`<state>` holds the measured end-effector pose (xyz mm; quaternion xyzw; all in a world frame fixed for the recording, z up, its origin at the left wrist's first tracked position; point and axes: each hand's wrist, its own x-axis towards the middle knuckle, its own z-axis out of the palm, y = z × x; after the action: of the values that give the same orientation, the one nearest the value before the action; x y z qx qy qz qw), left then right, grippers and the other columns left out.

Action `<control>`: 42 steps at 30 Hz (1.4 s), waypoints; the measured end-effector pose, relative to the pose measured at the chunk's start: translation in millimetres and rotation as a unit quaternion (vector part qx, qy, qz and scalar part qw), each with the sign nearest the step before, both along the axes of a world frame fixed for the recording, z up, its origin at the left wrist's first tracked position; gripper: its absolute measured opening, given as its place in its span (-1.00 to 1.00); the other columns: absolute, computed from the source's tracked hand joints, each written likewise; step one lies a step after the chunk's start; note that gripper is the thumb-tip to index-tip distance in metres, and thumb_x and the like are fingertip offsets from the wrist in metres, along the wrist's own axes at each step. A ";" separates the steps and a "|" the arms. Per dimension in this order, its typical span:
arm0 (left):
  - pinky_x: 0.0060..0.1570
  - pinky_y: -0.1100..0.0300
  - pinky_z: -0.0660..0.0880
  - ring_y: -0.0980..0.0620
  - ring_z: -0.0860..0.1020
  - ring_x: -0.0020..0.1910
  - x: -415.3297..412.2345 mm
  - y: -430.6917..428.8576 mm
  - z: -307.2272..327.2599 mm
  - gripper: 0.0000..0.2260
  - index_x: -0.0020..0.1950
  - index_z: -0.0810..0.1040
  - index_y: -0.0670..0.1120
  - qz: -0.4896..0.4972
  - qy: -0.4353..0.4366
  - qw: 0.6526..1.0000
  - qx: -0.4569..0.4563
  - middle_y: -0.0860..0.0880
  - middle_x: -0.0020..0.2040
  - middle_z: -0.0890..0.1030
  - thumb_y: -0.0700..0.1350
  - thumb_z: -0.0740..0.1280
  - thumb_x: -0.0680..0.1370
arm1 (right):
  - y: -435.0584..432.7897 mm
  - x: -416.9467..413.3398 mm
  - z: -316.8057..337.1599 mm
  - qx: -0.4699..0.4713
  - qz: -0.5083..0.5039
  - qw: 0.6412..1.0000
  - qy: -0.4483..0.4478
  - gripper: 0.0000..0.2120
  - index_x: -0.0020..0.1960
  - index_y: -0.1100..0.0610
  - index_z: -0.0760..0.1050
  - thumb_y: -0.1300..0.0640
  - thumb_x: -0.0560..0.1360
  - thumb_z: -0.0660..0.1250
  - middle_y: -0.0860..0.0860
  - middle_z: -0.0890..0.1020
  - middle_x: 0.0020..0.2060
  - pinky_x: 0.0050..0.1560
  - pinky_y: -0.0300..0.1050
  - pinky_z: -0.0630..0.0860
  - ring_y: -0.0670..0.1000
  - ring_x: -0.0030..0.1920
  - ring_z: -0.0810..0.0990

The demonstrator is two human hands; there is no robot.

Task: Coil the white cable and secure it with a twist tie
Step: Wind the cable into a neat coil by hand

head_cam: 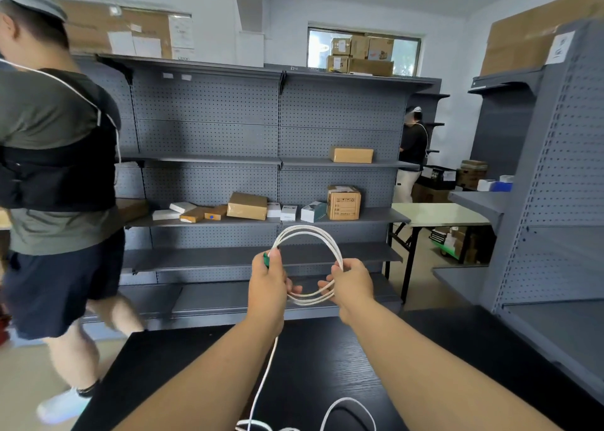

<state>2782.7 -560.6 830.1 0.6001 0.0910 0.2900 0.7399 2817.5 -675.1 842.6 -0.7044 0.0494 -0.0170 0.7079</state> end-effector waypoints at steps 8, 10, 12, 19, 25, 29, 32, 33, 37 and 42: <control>-0.30 0.14 0.29 0.08 0.31 -0.44 -4.3 15.4 9.8 -0.59 -0.13 0.51 -0.01 -0.017 0.038 0.987 0.152 0.09 -0.45 0.34 0.23 0.02 0.58 | -4.4 -2.2 12.5 -0.219 0.064 0.968 -0.100 -0.87 0.10 0.11 0.35 0.22 0.58 0.12 0.06 0.52 -0.13 -0.03 0.11 0.59 0.09 -0.16 0.61; -0.22 0.11 0.31 0.04 0.39 -0.34 -5.4 16.7 13.5 -0.58 -0.16 0.52 0.00 -0.014 0.042 0.974 0.221 0.08 -0.37 0.42 0.20 -0.01 0.59 | -5.9 -2.2 18.4 -0.294 0.073 0.942 -0.144 -0.85 0.13 0.10 0.35 0.20 0.58 0.11 0.10 0.53 -0.07 -0.03 0.09 0.56 0.15 -0.09 0.60; -0.23 0.13 0.35 0.07 0.46 -0.24 -6.3 17.8 16.6 -0.52 -0.17 0.55 -0.01 -0.008 0.057 0.965 0.257 0.07 -0.27 0.51 0.20 -0.06 0.60 | -7.4 -2.3 22.6 -0.338 0.091 0.919 -0.181 -0.83 0.16 0.07 0.35 0.19 0.59 0.12 0.08 0.54 -0.05 -0.02 0.06 0.54 0.13 -0.07 0.58; -0.15 0.12 0.33 0.06 0.47 -0.20 -7.6 20.3 24.5 -0.35 -0.21 0.58 -0.03 -0.040 0.100 0.961 0.255 -0.01 -0.23 0.53 0.28 -0.20 0.55 | -10.5 -5.0 30.8 -0.391 0.171 0.864 -0.267 -0.61 0.34 0.01 0.31 0.06 0.54 0.26 0.01 0.53 0.07 0.04 -0.10 0.41 0.02 0.04 0.50; -0.25 0.14 0.31 0.10 0.42 -0.31 -8.3 16.8 21.2 -0.42 -0.32 0.48 -0.05 -0.033 0.090 0.934 0.344 0.02 -0.36 0.47 0.24 -0.17 0.57 | -9.5 -6.3 32.7 -0.426 0.181 0.828 -0.318 -0.61 0.34 -0.03 0.38 -0.05 0.53 0.26 0.03 0.51 0.11 0.11 -0.08 0.41 0.04 0.12 0.49; -0.27 0.14 0.29 0.12 0.42 -0.32 -7.5 14.6 19.0 -0.38 -0.23 0.55 -0.13 -0.020 0.080 0.933 0.351 0.01 -0.37 0.47 0.22 -0.16 0.57 | -10.0 -5.6 31.1 -0.439 0.166 0.818 -0.332 -0.61 0.35 -0.02 0.41 -0.04 0.55 0.25 0.07 0.52 0.09 0.08 -0.09 0.39 0.07 0.12 0.49; -0.26 0.13 0.28 0.13 0.40 -0.34 -8.1 11.3 19.5 -0.46 -0.36 0.43 -0.03 -0.010 0.070 0.929 0.362 0.03 -0.38 0.45 0.20 -0.14 0.59 | -10.3 -6.5 31.6 -0.462 0.170 0.804 -0.332 -0.63 0.33 -0.06 0.43 -0.08 0.54 0.24 0.04 0.50 0.05 0.02 -0.08 0.41 0.07 0.08 0.50; -0.26 0.13 0.28 0.11 0.40 -0.33 -8.9 10.0 20.1 -0.47 -0.37 0.41 -0.01 -0.013 0.068 0.927 0.369 0.04 -0.38 0.44 0.20 -0.14 0.58 | -10.1 -7.1 31.7 -0.480 0.172 0.793 -0.332 -0.63 0.33 -0.08 0.43 -0.10 0.54 0.22 0.03 0.49 0.04 0.00 -0.07 0.41 0.07 0.06 0.50; -0.15 0.15 0.30 0.04 0.46 -0.20 -8.3 5.5 21.8 -0.41 -0.20 0.56 -0.07 -0.033 0.074 0.914 0.399 0.01 -0.26 0.53 0.21 -0.16 0.57 | -8.1 -9.4 28.3 -0.586 0.149 0.707 -0.367 -0.70 0.27 -0.04 0.44 -0.05 0.59 0.14 0.03 0.45 -0.09 -0.20 -0.05 0.41 0.12 -0.06 0.54; -0.23 0.14 0.30 0.06 0.44 -0.26 -6.7 5.0 23.1 -0.47 -0.32 0.48 -0.05 -0.042 0.094 0.904 0.415 0.03 -0.33 0.47 0.21 -0.10 0.59 | -11.8 -8.3 22.3 -0.627 0.139 0.659 -0.392 -0.84 0.11 0.12 0.46 0.12 0.59 0.17 0.06 0.48 -0.14 -0.30 -0.07 0.33 0.17 -0.13 0.56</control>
<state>2775.9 -555.6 853.1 0.8808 0.0059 0.2121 0.4233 2809.3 -686.8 864.9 -0.9081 -0.3534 -0.2196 0.0471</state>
